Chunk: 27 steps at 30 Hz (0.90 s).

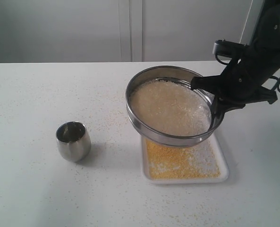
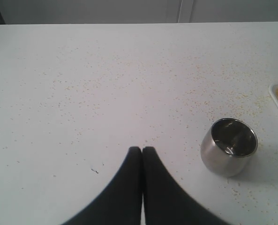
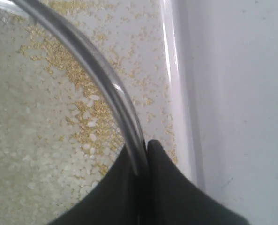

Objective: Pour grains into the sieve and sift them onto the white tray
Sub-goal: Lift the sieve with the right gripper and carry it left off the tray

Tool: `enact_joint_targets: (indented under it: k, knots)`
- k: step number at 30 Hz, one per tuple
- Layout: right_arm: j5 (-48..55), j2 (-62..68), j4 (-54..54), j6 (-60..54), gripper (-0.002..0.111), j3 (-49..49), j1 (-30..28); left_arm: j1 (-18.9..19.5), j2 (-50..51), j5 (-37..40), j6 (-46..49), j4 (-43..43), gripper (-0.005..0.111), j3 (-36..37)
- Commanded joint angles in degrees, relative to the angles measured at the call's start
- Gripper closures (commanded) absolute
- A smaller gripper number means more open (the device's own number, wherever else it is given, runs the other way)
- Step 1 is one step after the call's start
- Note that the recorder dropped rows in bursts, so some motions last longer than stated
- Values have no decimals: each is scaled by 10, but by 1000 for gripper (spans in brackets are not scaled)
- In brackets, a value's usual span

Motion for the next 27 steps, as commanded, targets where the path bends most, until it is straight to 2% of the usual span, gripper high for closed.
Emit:
enact_joint_targets:
  k: [1, 27]
  knots:
    - [-6, 25, 38, 0, 108, -41, 0, 1, -5, 1, 1, -2, 107, 3]
    - [6, 242, 52, 80, 108, -322, 66, 1, -5, 1, 1, -2, 107, 3]
